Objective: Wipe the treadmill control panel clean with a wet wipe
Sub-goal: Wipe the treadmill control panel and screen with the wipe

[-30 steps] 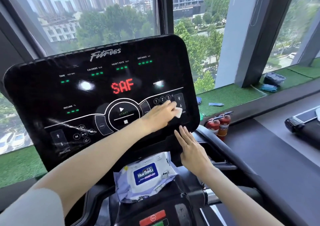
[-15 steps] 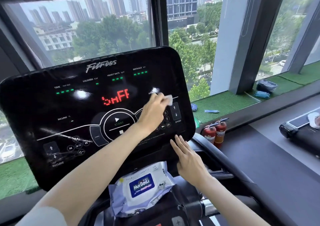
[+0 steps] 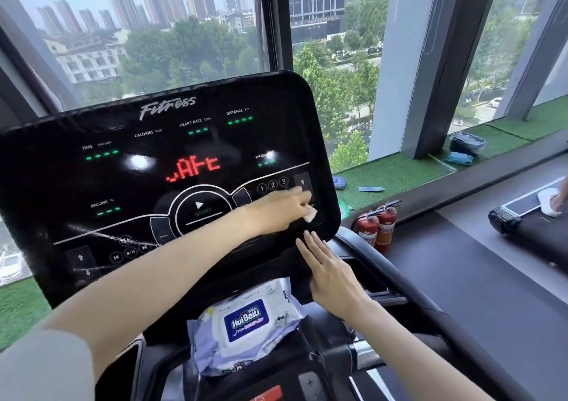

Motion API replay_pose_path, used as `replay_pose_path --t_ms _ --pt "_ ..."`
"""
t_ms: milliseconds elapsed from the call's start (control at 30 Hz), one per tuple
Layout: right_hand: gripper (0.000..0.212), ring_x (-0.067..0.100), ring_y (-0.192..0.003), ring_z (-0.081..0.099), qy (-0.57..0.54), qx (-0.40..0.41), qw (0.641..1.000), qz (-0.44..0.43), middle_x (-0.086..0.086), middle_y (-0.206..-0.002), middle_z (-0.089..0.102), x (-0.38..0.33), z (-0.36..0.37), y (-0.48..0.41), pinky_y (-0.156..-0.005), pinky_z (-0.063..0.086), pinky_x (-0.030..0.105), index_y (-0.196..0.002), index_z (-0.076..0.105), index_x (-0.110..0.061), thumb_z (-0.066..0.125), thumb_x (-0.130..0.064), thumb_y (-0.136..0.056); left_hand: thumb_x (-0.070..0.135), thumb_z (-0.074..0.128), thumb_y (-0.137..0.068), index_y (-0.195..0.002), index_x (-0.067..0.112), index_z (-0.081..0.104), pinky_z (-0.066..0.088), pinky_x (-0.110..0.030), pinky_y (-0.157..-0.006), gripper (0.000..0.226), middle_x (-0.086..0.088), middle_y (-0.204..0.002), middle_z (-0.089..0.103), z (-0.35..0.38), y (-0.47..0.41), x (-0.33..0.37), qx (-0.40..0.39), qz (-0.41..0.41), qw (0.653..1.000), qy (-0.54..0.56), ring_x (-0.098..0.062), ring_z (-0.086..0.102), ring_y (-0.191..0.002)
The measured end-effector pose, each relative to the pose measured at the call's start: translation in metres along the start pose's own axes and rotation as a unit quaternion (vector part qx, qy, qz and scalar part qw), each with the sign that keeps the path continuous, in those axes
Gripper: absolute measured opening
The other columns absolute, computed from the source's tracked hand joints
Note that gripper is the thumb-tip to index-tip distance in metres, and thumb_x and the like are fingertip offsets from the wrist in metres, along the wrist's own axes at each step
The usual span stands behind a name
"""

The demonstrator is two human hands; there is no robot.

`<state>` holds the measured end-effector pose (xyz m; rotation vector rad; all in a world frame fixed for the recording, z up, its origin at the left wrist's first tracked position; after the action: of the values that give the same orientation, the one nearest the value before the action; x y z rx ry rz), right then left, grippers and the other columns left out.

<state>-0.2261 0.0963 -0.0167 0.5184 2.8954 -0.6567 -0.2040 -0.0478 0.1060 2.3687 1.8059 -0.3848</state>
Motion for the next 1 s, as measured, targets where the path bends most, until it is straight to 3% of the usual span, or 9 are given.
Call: replay_pose_path --t_ms 67,133,167,267,333,500,700,867,1000 --pt "0.084 0.029 -0.137 0.028 -0.007 0.005 1.0 0.006 0.017 -0.147 0.034 0.0 0.0 -0.001 -0.109 0.03 0.041 -0.14 0.035 -0.001 0.057 -0.002 -0.059 -0.02 0.053 -0.068 -0.102 0.007 0.055 0.041 -0.031 -0.054 0.043 -0.009 -0.095 0.049 -0.013 -0.009 -0.017 0.088 -0.092 0.992 0.022 -0.023 0.045 -0.088" --pt "0.084 0.03 -0.137 0.028 -0.01 0.002 1.0 0.01 0.018 -0.146 0.034 -0.001 0.001 -0.001 -0.108 0.032 0.042 -0.139 0.035 0.001 0.057 -0.002 -0.059 -0.02 0.055 -0.071 -0.11 0.003 0.058 0.048 -0.034 -0.056 0.045 -0.011 -0.097 0.049 -0.018 -0.011 -0.025 0.187 -0.233 0.953 0.043 -0.025 0.045 -0.09" --pt "0.083 0.029 -0.137 0.027 -0.009 0.0 1.0 0.009 0.018 -0.146 0.034 -0.002 0.002 -0.001 -0.109 0.031 0.042 -0.139 0.035 0.001 0.057 -0.003 -0.059 -0.019 0.055 -0.072 -0.113 0.002 0.058 0.05 -0.035 -0.06 0.046 -0.011 -0.101 0.049 -0.016 -0.012 -0.022 0.187 -0.245 0.951 0.033 -0.025 0.044 -0.094" --pt "0.082 0.029 -0.137 0.027 0.0 0.002 1.0 0.006 0.018 -0.146 0.033 0.001 0.003 -0.001 -0.11 0.027 0.042 -0.139 0.036 0.001 0.056 -0.003 -0.059 -0.013 0.052 -0.074 -0.111 0.007 0.057 0.042 -0.027 -0.064 0.042 -0.008 -0.11 0.049 0.007 -0.013 0.002 0.022 -0.057 0.998 -0.013 -0.023 0.042 -0.103" --pt "0.082 0.029 -0.137 0.027 -0.006 0.008 1.0 0.009 0.018 -0.146 0.034 0.001 0.003 0.0 -0.11 0.026 0.043 -0.139 0.037 0.0 0.056 -0.001 -0.06 -0.014 0.05 -0.074 -0.106 0.01 0.057 0.037 -0.027 -0.061 0.041 -0.005 -0.103 0.049 0.007 -0.007 0.004 -0.01 0.017 1.0 -0.011 -0.019 0.044 -0.095" --pt "0.08 0.029 -0.137 0.028 -0.033 0.027 0.999 0.013 0.017 -0.146 0.035 -0.001 0.004 -0.001 -0.109 0.03 0.043 -0.138 0.038 0.0 0.057 0.002 -0.06 -0.023 0.054 -0.064 -0.094 0.003 0.06 0.042 -0.032 -0.053 0.04 -0.008 -0.087 0.046 -0.009 -0.017 -0.017 0.166 -0.17 0.971 0.017 -0.023 0.043 -0.082" --pt "0.074 0.03 -0.132 0.039 -0.038 0.045 0.998 0.027 0.019 -0.138 0.046 0.001 0.0 -0.005 -0.108 0.03 0.04 -0.133 0.046 0.0 0.052 0.001 -0.06 -0.013 0.047 -0.075 -0.099 0.007 0.057 0.031 -0.026 -0.066 0.032 -0.008 -0.103 0.05 0.016 -0.027 0.016 0.054 -0.041 0.998 -0.007 -0.022 0.043 -0.094" --pt "0.062 0.029 -0.12 0.053 -0.025 0.068 0.997 0.034 0.016 -0.124 0.06 -0.003 -0.004 -0.009 -0.098 0.044 0.039 -0.12 0.058 0.0 0.056 0.002 -0.058 -0.014 0.058 -0.068 -0.084 0.007 0.063 0.045 -0.03 -0.064 0.027 -0.008 -0.088 0.054 0.03 0.002 0.016 0.054 0.007 0.999 -0.003 -0.024 0.05 -0.081" --pt "0.059 0.03 -0.115 0.057 -0.013 0.081 0.996 0.034 0.015 -0.12 0.063 -0.002 -0.004 -0.012 -0.095 0.045 0.039 -0.117 0.061 0.0 0.062 0.006 -0.058 -0.015 0.059 -0.065 -0.076 0.012 0.061 0.036 -0.025 -0.062 0.029 -0.005 -0.081 0.052 0.035 0.031 0.015 0.076 0.016 0.997 0.002 -0.02 0.048 -0.074"
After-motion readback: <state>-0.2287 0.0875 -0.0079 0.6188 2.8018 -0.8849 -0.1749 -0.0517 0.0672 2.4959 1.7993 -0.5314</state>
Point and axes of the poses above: each hand's wrist, its own y-axis away from the middle knuckle, its own z-axis out of the palm, x = y × z, the point moved 2 cm from there along -y, towards the middle knuckle
